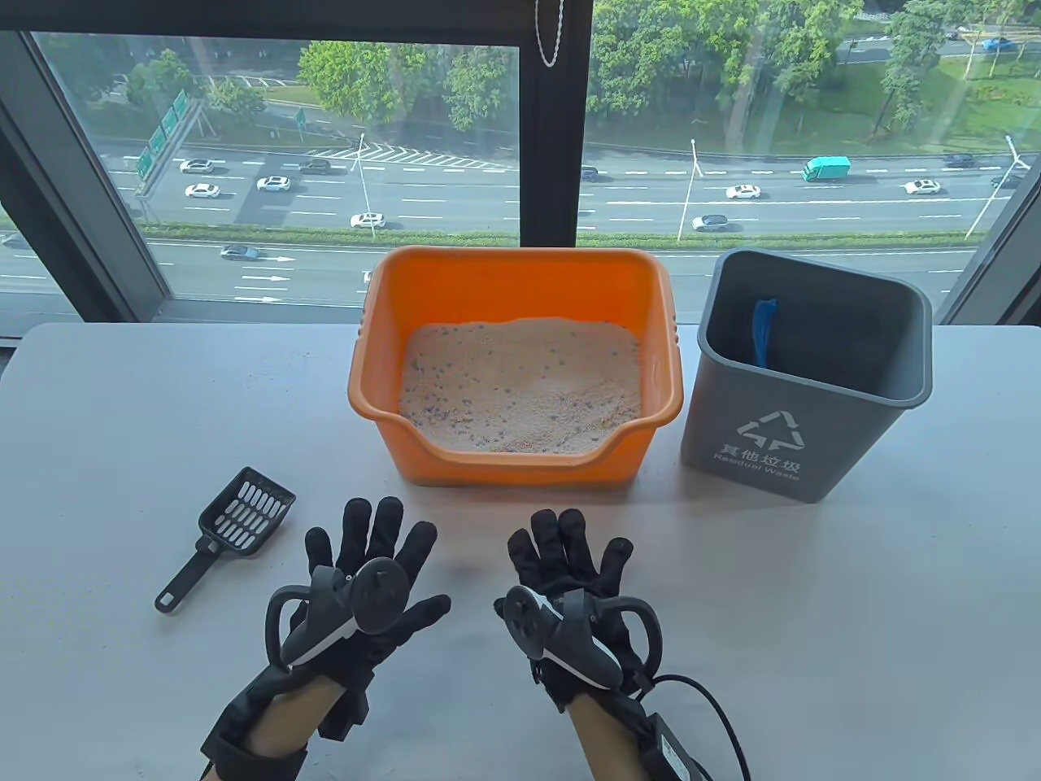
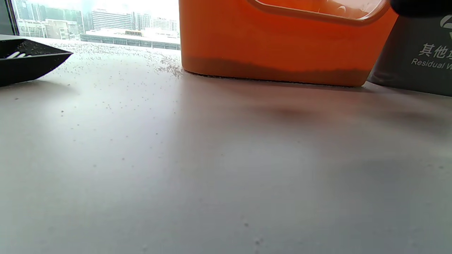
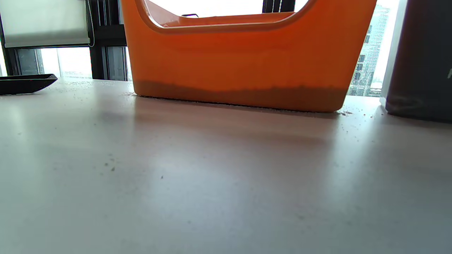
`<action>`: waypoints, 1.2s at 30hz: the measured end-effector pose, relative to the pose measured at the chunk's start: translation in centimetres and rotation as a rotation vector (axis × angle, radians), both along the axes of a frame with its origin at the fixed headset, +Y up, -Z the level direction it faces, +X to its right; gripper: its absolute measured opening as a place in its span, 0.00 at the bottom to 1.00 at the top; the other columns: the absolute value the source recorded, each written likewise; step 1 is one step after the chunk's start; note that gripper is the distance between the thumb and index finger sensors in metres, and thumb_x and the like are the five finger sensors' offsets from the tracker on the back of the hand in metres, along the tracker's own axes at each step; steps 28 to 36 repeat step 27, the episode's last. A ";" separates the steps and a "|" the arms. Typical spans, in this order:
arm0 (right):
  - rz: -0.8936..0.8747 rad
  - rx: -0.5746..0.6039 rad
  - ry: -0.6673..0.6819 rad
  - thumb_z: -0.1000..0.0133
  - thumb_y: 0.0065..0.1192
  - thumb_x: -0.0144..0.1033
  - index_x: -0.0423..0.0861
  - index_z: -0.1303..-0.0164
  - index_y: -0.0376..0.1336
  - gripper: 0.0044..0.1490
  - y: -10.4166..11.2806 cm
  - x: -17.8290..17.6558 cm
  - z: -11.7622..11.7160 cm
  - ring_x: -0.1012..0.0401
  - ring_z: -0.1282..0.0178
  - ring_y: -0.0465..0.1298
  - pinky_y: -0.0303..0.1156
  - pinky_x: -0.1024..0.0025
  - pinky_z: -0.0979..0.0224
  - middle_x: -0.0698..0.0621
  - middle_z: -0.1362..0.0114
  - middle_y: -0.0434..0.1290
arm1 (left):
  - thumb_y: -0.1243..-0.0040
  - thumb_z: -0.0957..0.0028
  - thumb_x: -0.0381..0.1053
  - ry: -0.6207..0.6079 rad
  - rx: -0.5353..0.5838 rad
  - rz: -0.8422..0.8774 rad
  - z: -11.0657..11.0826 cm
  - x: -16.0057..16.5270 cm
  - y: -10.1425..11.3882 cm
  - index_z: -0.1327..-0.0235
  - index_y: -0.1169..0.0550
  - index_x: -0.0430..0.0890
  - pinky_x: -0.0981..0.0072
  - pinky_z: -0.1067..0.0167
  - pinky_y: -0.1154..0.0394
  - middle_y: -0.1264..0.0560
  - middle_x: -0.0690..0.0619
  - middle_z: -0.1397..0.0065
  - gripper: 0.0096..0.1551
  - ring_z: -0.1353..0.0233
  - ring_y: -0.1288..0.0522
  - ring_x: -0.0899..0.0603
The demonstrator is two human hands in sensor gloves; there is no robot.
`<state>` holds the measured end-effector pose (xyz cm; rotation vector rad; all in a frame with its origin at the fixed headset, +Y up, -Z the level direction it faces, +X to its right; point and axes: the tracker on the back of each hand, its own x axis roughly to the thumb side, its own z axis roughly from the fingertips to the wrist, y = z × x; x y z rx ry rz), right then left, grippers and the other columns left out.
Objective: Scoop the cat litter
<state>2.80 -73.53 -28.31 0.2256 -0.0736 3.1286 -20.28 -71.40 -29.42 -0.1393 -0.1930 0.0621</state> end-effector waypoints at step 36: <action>-0.024 -0.203 -0.075 0.61 0.40 0.75 0.70 0.29 0.26 0.54 -2.6 0.9 -0.3 0.55 0.25 0.13 0.21 0.32 0.26 0.58 0.23 0.12 | 0.59 0.57 0.81 -0.005 -0.033 -0.024 -0.2 0.2 -0.6 0.23 0.62 0.73 0.35 0.36 0.81 0.79 0.67 0.19 0.52 0.22 0.87 0.50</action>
